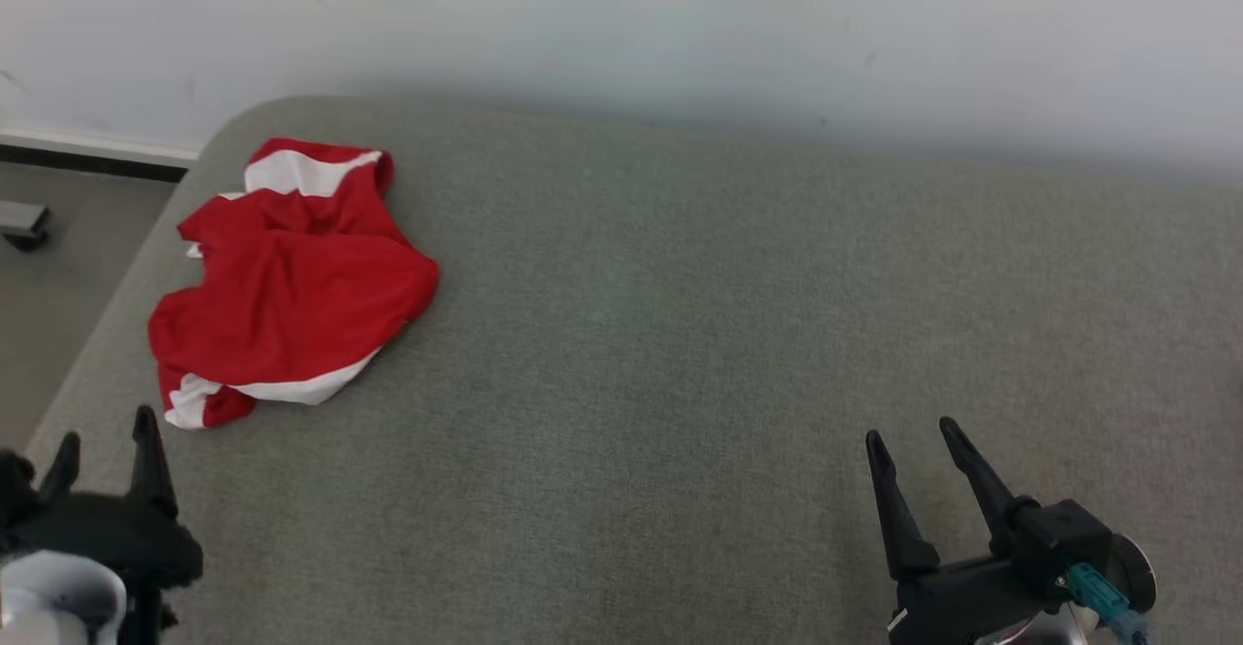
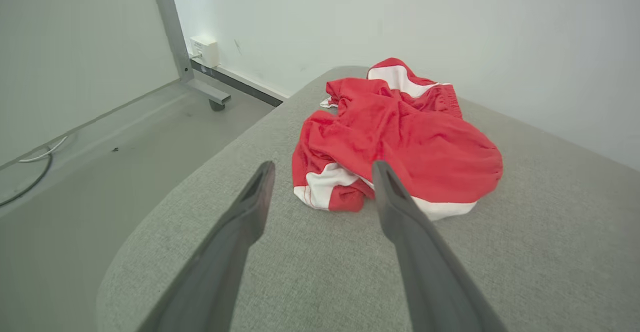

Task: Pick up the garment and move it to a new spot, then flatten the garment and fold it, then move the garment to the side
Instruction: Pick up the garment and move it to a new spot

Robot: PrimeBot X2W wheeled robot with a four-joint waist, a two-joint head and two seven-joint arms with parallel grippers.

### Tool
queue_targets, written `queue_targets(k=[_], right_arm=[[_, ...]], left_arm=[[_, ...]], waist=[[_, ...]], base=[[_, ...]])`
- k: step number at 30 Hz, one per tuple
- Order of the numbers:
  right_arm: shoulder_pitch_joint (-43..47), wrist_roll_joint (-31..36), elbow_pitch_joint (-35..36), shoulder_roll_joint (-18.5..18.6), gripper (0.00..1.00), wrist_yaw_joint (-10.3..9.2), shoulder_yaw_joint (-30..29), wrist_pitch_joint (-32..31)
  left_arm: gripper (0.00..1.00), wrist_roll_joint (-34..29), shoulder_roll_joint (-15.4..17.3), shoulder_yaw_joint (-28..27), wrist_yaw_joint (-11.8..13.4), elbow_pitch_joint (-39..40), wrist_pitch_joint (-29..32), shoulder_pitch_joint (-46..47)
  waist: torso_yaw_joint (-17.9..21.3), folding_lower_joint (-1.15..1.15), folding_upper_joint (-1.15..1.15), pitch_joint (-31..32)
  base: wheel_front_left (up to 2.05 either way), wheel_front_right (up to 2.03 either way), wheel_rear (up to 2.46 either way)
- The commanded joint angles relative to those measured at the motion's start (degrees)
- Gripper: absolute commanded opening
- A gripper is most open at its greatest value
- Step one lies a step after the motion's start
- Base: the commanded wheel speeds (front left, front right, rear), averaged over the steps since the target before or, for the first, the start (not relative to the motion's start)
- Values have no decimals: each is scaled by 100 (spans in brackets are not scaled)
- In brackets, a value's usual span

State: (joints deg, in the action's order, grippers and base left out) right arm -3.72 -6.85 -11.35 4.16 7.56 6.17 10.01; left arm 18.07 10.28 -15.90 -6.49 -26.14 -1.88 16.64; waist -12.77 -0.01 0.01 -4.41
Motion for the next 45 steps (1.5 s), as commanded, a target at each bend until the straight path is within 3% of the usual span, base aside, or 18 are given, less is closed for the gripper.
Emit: queue_targets(k=[1, 10, 15, 21, 29, 34, 35, 36, 37, 45], right_arm=[[-135, 44, 100, 43, 100, -15, 37, -40], [-575, 66, 395, 66, 100, -15, 286, -25], [-734, 53, 466, 62, 100, -15, 329, 28], [-873, -2, 459, 2, 100, -15, 354, 136], [-1023, 6, 344, -43, 100, -15, 360, 232], [-1091, 18, 326, -54, 100, -15, 370, 229], [-1084, 15, 321, -52, 100, -15, 372, 226], [-1081, 18, 311, -53, 100, -15, 378, 225], [-1076, 20, 305, -56, 100, -15, 390, 224], [-981, -32, 228, -71, 100, -15, 391, 256]], left_arm=[[100, 143, 158, 34, -26, -151, 303, 340], [100, 1514, 724, -503, -18, -371, 1887, 1954], [100, 1942, 1075, -851, 454, -312, 2788, 2483], [100, 2232, 1275, -1037, 841, -182, 3577, 2715], [100, 2411, 1080, -1082, 1536, -157, 4545, 2406], [100, 2355, 1059, -1052, 1628, -27, 4655, 2157], [50, 2334, 1056, -1035, 1611, 3, 4619, 2136], [14, 2308, 1069, -1040, 1579, 42, 4516, 2123], [0, 2279, 1089, -1025, 1528, 68, 4455, 2094], [0, 2246, 1269, -953, 1033, 235, 4089, 2008]], waist=[[663, 1, -1, -900], [1270, 1, -1, -1968], [1509, 1, -1, -2400], [1679, 1, -1, -2686], [1814, 1, -1, -2854], [1837, 1, -1, -2829], [1838, 1, -1, -2810], [1838, 1, -1, -2782], [1842, 1, -1, -2747], [1780, 1, -1, -2212]], base=[[0, 0, 0], [0, 0, 0], [0, 0, 0], [0, 0, 0], [0, 0, 0], [0, 0, 0], [0, 0, 0], [0, 0, 0], [0, 0, 0], [0, 0, 0]])
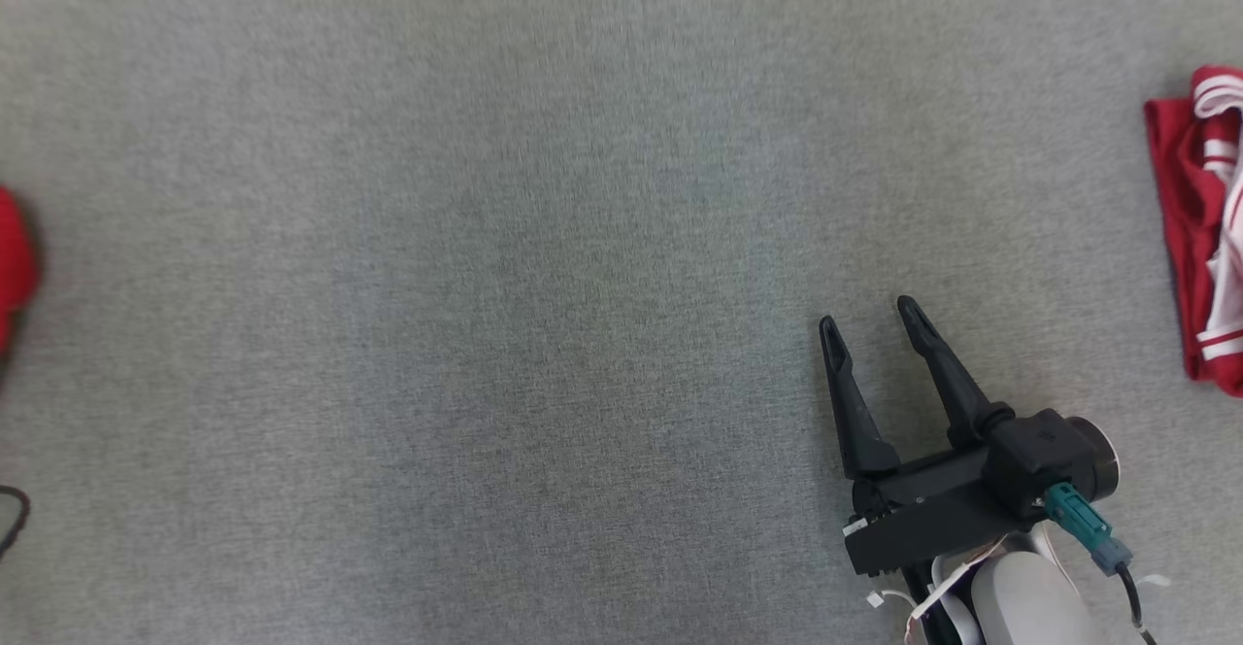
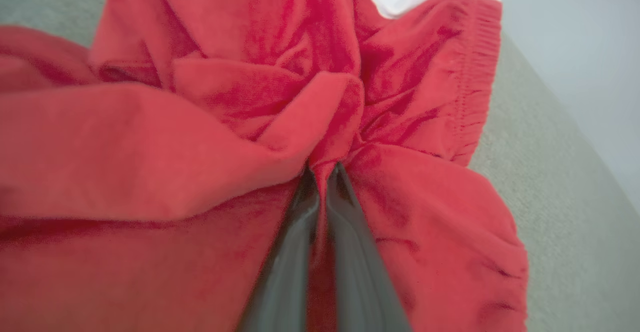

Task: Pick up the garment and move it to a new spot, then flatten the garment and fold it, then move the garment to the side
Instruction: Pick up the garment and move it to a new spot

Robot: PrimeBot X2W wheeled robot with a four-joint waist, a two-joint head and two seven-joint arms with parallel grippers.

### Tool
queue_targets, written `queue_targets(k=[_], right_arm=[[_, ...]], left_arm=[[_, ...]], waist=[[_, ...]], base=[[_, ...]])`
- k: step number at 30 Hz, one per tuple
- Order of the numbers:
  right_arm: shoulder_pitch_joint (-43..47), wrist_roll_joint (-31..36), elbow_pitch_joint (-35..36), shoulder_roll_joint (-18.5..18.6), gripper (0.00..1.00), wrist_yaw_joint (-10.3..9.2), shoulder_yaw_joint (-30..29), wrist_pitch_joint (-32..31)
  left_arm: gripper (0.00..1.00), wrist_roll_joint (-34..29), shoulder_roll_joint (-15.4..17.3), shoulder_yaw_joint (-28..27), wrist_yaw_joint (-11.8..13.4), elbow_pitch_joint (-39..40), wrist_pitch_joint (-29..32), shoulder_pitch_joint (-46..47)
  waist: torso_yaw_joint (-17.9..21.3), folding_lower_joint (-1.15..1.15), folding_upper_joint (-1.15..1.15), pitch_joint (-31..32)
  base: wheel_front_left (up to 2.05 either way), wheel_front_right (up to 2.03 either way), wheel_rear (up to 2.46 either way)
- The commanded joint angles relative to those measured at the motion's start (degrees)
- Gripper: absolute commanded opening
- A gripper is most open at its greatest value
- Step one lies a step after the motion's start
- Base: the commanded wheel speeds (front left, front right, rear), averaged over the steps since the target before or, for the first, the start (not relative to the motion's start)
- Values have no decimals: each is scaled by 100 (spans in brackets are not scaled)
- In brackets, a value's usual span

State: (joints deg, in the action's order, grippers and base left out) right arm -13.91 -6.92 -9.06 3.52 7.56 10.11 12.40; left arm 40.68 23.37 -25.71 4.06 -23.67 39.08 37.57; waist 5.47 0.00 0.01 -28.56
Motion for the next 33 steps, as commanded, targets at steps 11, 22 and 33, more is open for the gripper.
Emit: queue_targets(k=[11, 22, 33], right_arm=[[328, -219, -365, -41, 100, -15, 150, 73], [720, -401, -539, -59, 100, -15, 146, 100], [948, -372, -358, -65, 100, -15, 7, -35]], left_arm=[[0, -65, 141, 546, -950, 522, -473, 17], [0, 189, -526, 1692, -1110, 1640, -94, 269], [0, 589, -1797, 2923, -1142, 2324, -224, -49]], waist=[[-118, 0, -1, 1537], [51, 0, -1, 2485], [718, 0, -1, 2675]], base=[[0, 0, 0], [0, 0, 0], [0, 0, 0]])
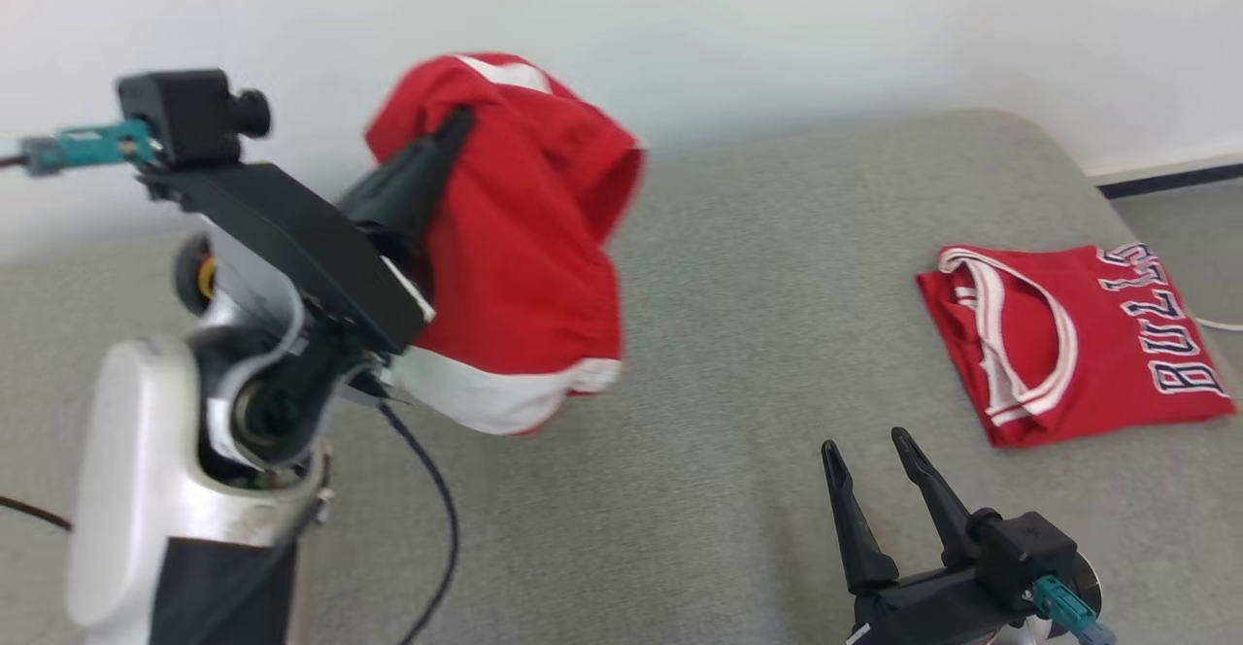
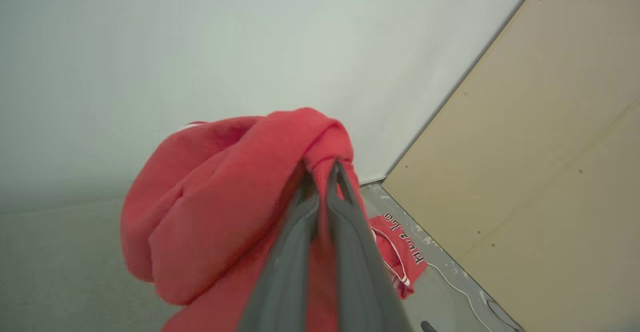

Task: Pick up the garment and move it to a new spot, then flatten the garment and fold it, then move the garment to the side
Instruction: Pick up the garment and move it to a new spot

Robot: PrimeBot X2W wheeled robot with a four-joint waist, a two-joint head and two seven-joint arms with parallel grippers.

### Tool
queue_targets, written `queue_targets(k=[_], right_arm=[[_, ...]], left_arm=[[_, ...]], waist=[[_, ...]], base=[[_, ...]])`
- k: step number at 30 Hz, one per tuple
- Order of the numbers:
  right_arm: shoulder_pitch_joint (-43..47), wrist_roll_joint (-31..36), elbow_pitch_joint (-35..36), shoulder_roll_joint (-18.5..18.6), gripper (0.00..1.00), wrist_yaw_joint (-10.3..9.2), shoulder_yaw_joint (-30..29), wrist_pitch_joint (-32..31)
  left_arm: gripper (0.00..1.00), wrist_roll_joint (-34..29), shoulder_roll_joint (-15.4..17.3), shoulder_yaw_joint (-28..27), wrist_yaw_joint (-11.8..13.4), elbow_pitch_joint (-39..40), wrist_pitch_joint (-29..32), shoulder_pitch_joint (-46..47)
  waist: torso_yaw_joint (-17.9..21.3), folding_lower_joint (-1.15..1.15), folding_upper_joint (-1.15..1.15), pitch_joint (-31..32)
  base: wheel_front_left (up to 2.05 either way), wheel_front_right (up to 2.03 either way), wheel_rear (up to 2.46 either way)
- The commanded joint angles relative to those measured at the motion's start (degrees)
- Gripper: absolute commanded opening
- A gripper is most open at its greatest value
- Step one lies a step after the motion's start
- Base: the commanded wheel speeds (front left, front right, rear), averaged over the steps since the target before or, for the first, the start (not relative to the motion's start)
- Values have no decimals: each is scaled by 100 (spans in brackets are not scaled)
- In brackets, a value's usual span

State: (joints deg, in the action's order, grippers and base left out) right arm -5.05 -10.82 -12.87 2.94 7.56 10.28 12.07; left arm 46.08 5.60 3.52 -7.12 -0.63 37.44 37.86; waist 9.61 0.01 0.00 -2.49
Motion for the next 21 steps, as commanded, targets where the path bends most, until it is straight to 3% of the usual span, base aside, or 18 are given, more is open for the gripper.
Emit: queue_targets(k=[1, 9, 21], right_arm=[[63, 19, 36, -6, 100, -15, -14, -19], [155, 37, 217, -5, 100, -15, -101, -102], [264, 116, 421, -6, 100, -15, -140, -230]], left_arm=[[0, 109, -89, 69, -26, -20, -155, -150], [0, 23, -252, 687, -37, -765, -1053, -685], [0, -1050, -179, 1478, -5, -2813, -2542, -883]], waist=[[376, -1, 0, 53], [907, -1, 0, -151], [1152, -1, 0, -334]], base=[[0, 0, 0], [0, 0, 0], [0, 0, 0]])
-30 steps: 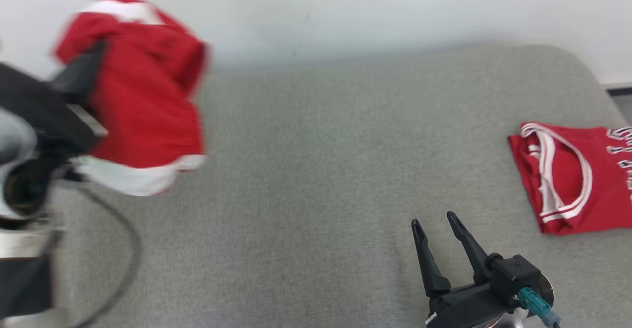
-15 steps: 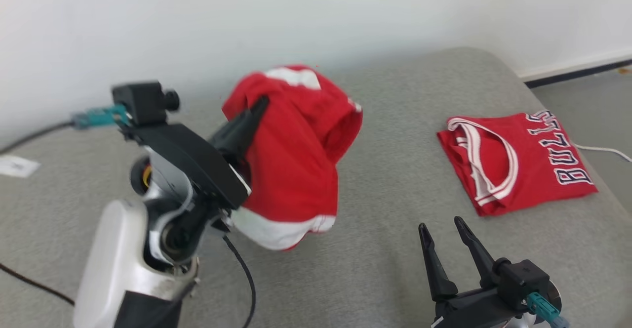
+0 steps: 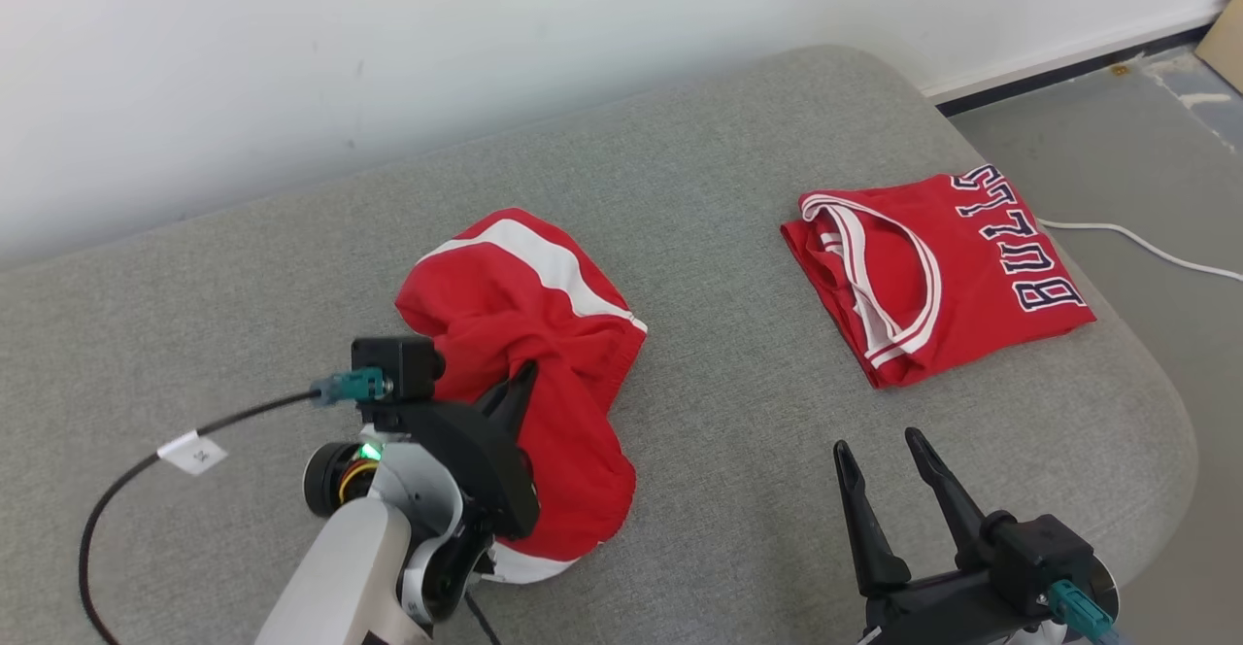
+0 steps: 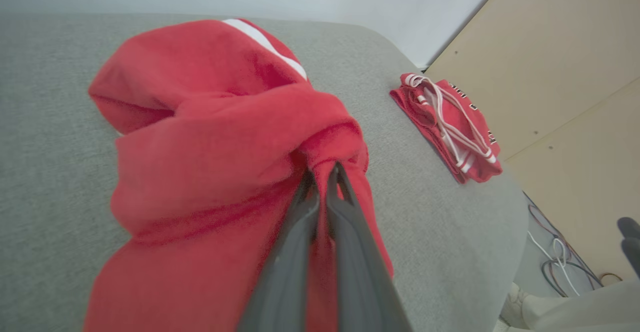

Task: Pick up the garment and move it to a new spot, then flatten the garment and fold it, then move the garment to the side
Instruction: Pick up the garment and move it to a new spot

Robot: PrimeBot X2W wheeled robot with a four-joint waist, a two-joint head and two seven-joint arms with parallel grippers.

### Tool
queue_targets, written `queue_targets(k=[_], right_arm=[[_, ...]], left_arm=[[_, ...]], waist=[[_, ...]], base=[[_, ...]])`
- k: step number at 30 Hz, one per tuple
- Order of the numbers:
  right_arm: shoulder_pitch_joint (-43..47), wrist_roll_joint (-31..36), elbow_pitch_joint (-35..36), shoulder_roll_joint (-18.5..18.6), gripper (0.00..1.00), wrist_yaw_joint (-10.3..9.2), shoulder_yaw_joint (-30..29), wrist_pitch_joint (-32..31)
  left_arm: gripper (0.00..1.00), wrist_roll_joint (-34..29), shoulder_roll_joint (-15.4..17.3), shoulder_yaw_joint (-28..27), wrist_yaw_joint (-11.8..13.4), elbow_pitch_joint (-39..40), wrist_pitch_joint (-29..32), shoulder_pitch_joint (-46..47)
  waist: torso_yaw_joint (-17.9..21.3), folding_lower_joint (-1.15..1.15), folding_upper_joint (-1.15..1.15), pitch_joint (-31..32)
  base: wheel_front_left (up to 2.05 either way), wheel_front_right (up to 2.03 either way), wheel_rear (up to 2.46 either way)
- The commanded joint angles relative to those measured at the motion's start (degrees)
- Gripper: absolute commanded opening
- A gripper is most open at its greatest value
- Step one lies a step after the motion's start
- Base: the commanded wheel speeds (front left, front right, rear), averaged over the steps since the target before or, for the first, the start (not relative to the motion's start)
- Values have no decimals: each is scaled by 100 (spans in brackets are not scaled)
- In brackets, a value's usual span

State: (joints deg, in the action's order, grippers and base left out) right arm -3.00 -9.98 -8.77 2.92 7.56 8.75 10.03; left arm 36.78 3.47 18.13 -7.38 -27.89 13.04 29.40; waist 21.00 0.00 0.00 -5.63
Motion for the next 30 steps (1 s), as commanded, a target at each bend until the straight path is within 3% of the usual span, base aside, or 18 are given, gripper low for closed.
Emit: queue_targets(k=[1, 3, 5, 17, 24, 30], right_arm=[[64, 22, 19, -4, 100, -15, 27, -34], [96, 2, 25, -4, 100, -15, 31, -22], [99, -3, 24, -4, 100, -15, 33, -21], [336, 56, 119, 25, 100, -15, -103, -168], [445, 94, 164, 33, 100, -15, -260, -221], [565, 104, 178, 23, 100, -15, -417, -226]], left_arm=[[4, -166, 33, 52, 28, -241, -225, -44], [95, -251, 16, 97, 21, -472, -489, -67], [100, -276, 6, 106, 27, -556, -628, -69], [100, -452, 90, 42, 167, -178, -2505, -659], [100, -783, 509, -207, 407, 473, -2786, -1476], [100, -1052, 627, -852, 624, 1432, -2824, -2330]], waist=[[-3, 0, 0, -18], [-63, 0, 0, 3], [-100, 0, 0, 17], [-888, 0, 0, 437], [-1298, 0, 0, 596], [-1589, 0, 0, 676]], base=[[0, 0, 0], [0, 0, 0], [0, 0, 0], [0, 0, 0], [0, 0, 0], [0, 0, 0]])
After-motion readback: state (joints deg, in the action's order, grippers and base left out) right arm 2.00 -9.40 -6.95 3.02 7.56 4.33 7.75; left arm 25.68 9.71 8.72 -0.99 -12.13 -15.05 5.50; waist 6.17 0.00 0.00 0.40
